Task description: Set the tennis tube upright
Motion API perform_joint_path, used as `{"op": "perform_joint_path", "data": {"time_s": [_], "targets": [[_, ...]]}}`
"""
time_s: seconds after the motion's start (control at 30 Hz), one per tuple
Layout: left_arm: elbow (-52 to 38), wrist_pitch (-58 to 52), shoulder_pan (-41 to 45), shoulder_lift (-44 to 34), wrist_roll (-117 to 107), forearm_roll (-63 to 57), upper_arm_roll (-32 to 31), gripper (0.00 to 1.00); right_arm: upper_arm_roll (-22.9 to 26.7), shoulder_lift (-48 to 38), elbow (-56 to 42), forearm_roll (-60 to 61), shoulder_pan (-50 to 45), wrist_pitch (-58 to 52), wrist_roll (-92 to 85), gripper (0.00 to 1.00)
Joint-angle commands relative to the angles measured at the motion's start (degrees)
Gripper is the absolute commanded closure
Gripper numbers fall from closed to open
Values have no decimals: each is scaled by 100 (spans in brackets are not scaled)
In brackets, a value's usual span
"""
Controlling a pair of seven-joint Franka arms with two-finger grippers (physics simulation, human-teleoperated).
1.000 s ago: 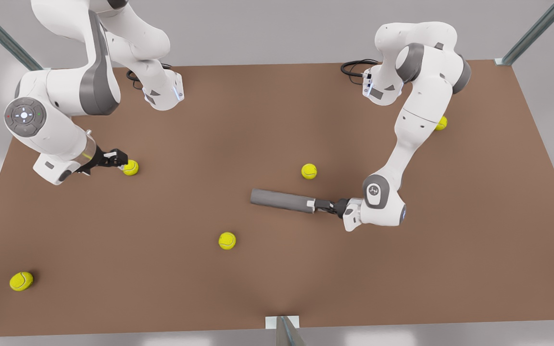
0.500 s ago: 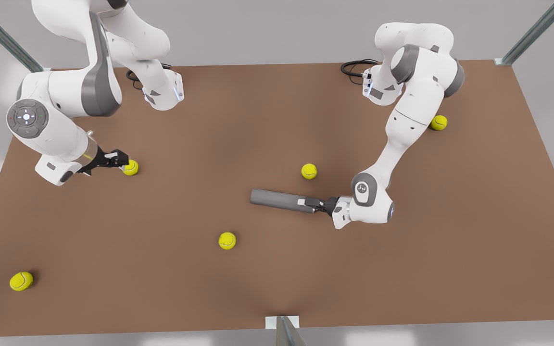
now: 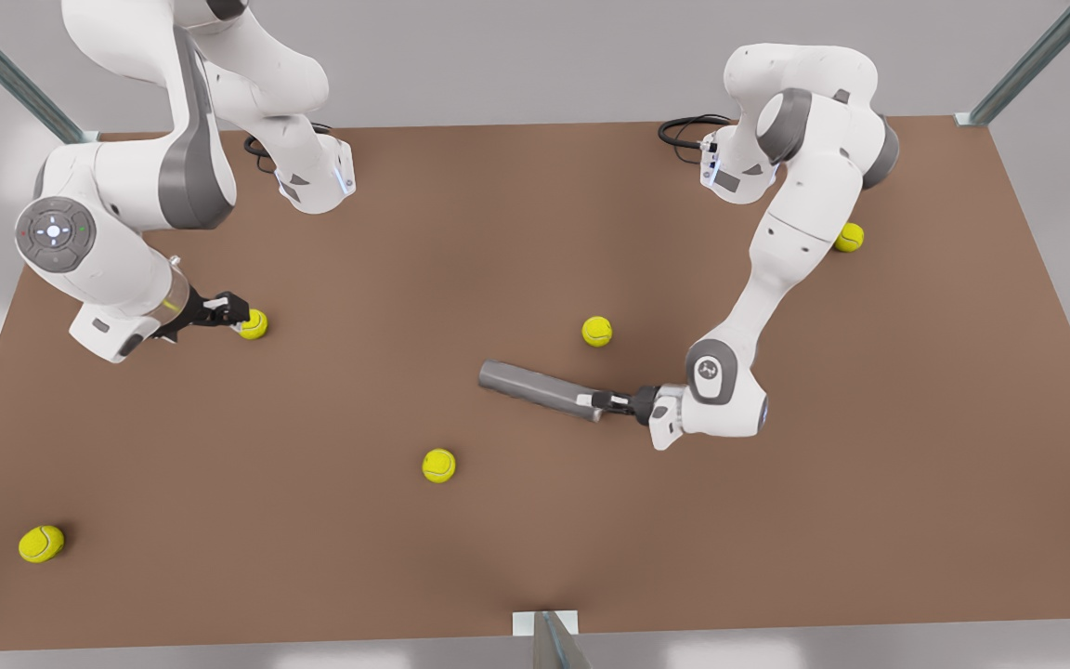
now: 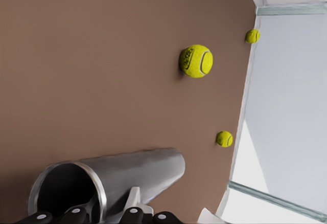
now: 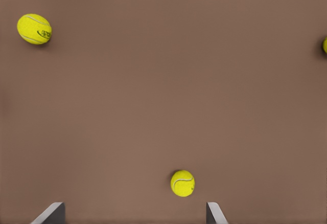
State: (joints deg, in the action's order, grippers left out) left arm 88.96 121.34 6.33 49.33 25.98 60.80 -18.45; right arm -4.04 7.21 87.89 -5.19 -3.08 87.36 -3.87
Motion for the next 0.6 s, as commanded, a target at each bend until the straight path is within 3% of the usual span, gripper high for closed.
{"op": "perform_joint_path", "data": {"time_s": [0.0,0.1,0.4,0.47,0.53,0.57], "targets": [[-2,-14,-1,-3,-23,99,-9,68,0,0,0,0,9,0,0,0],[-2,-40,-97,-29,-120,99,-141,61,0,-9,0,-18,9,0,0,0],[51,65,-282,-99,-234,116,-528,60,0,44,-35,-26,18,9,35,0],[60,74,-317,-99,-243,116,-616,63,0,62,-35,-35,18,9,44,0],[68,74,-343,-117,-243,107,-625,79,0,62,-26,-53,-26,9,62,0],[77,83,-343,-117,-243,107,-616,79,0,88,-26,-53,-34,18,70,0]]}}
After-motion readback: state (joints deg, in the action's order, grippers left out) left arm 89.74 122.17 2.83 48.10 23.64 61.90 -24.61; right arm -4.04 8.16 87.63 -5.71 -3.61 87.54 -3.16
